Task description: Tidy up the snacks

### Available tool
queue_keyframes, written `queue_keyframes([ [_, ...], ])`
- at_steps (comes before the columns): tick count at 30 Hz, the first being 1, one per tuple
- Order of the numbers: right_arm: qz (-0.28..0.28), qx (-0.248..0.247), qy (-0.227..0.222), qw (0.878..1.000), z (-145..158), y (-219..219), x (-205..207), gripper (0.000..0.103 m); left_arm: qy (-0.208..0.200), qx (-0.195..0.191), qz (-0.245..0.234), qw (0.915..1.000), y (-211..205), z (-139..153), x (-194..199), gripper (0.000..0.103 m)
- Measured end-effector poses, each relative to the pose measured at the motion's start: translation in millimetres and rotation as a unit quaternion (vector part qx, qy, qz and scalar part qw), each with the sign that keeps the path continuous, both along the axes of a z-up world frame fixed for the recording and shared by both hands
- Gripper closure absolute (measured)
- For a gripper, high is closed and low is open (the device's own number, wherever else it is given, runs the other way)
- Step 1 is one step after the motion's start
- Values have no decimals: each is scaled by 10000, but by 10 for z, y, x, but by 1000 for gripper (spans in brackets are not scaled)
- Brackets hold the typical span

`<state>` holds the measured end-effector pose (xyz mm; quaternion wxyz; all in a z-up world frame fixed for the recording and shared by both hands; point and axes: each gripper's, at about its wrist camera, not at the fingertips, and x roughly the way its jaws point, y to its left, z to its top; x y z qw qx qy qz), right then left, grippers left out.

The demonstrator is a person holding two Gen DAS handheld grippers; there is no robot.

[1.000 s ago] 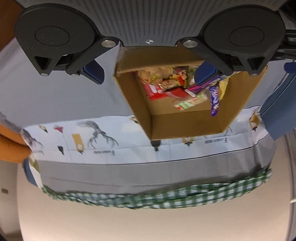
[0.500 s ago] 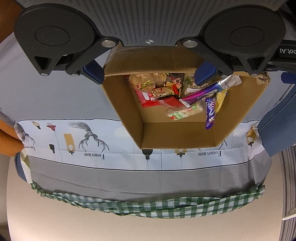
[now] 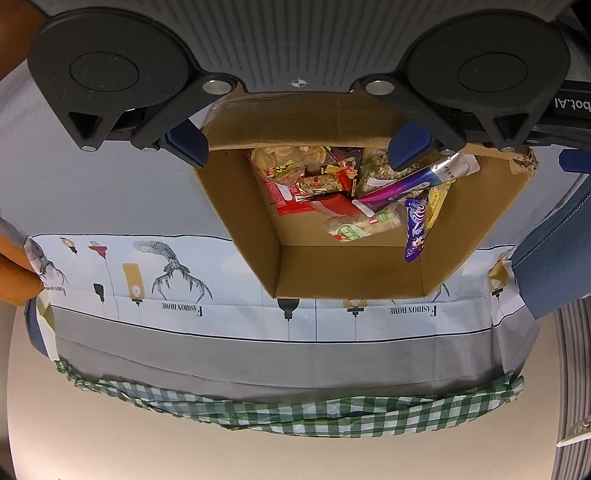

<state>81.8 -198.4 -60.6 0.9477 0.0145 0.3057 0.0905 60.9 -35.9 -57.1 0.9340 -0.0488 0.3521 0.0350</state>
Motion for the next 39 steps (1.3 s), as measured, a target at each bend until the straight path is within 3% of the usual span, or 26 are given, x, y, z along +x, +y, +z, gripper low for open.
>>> queue_keyframes([
  [39, -95, 46, 48, 9999, -22, 67, 88, 1, -16, -158, -2, 9999, 33, -27, 101, 0],
])
